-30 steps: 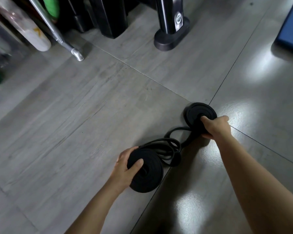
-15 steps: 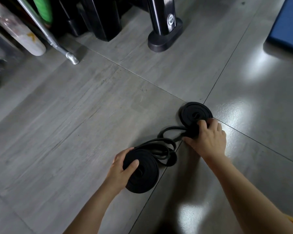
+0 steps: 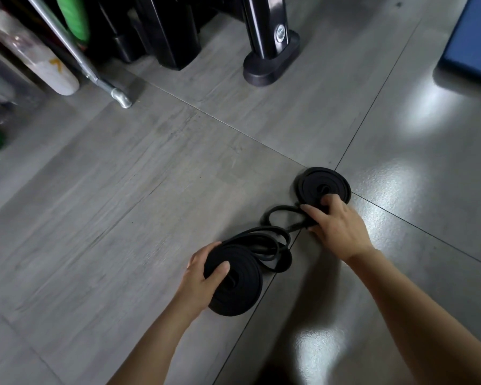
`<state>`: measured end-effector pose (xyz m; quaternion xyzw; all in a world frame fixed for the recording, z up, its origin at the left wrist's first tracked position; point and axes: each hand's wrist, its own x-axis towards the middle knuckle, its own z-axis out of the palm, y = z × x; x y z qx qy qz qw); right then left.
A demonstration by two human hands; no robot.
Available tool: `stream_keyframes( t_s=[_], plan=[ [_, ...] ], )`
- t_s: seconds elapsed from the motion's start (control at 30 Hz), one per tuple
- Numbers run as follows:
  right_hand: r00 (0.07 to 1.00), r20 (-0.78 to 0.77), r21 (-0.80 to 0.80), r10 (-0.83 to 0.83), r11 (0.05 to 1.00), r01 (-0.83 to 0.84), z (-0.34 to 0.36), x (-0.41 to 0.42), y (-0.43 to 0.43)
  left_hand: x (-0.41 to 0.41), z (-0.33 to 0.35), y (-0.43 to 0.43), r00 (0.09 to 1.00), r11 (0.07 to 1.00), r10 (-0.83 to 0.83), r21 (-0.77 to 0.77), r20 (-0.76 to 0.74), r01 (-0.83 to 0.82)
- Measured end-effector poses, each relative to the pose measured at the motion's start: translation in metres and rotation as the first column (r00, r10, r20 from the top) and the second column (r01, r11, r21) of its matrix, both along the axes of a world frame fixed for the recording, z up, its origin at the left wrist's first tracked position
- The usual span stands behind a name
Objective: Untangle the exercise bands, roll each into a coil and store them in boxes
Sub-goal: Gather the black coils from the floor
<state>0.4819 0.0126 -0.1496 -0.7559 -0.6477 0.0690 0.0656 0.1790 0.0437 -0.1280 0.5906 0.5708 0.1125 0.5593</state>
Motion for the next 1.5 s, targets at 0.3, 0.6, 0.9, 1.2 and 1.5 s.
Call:
stream_keyframes(
  t_s=[0.3,0.6,0.9,1.2,1.5],
  plan=[
    [0.926,-0.156,-0.077,-0.345,0.939,0.337,-0.004,-0.024,0.031,0.001,0.002,0.000,1.000,1.000,0.006,-0.021,-0.009,-0.007],
    [0.814,-0.135,-0.054,-0.565,0.824,0.564,-0.010,-0.016,0.030,0.000,0.001,-0.001,1.000,0.999,0.024,-0.042,0.009,-0.023],
    [0.798,-0.039,-0.098,-0.601,0.797,0.596,-0.006,-0.011,0.041,0.003,0.004,-0.002,1.000,0.999,0.022,-0.050,0.007,-0.022],
    [0.489,-0.717,-0.065,-0.497,0.747,0.662,0.051,-0.081,0.017,0.005,0.013,-0.001,1.000,0.996,0.019,-0.085,-0.009,-0.020],
    [0.680,-0.661,-0.027,-0.317,0.916,0.400,0.073,-0.198,-0.045,-0.001,0.026,0.002,0.917,0.857,0.330,-0.480,0.226,-0.190]
  ],
)
